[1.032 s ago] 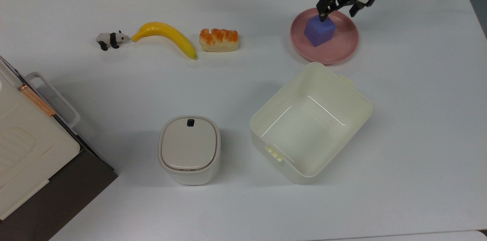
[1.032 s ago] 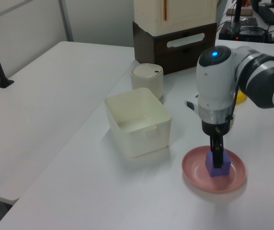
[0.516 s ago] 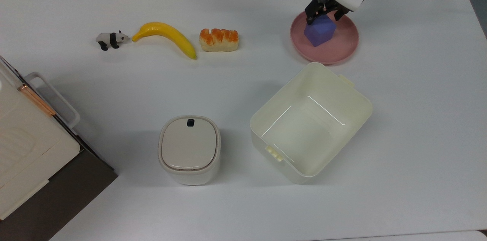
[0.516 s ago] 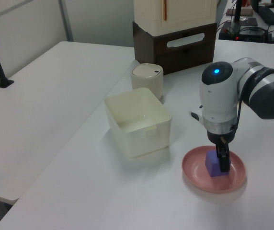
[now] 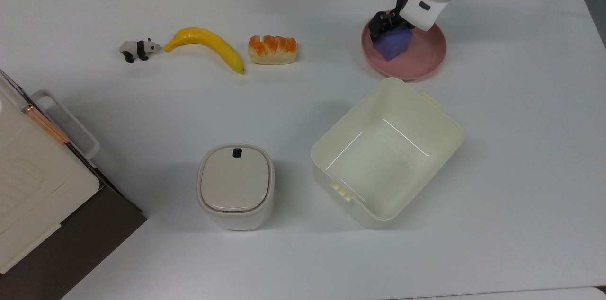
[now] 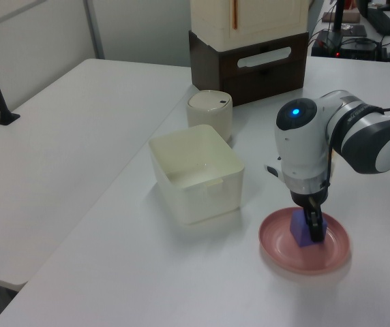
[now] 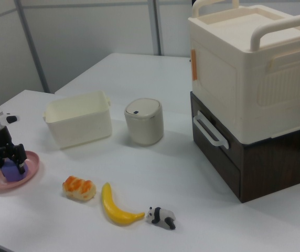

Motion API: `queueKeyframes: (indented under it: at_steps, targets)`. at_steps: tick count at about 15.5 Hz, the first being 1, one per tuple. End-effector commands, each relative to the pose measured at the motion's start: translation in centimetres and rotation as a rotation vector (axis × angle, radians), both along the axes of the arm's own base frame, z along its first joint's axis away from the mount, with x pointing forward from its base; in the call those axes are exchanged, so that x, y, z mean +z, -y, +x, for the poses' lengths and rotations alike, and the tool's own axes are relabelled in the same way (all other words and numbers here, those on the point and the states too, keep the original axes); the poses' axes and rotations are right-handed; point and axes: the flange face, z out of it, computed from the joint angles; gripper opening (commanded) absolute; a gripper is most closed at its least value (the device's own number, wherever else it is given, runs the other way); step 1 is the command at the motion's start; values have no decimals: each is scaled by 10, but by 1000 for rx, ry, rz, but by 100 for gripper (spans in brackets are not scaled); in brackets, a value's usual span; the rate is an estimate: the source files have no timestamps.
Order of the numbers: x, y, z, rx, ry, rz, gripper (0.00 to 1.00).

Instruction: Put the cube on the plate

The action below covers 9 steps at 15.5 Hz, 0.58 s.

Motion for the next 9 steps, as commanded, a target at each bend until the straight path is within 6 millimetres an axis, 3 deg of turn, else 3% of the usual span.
queueKeyframes:
  at_steps: [1,4,9]
  targets:
    - [-5,-5,-3,33,7,2,0]
    - [6,-4,1,23,18,5,0]
    - [73,-5,13,-21,76,21,0]
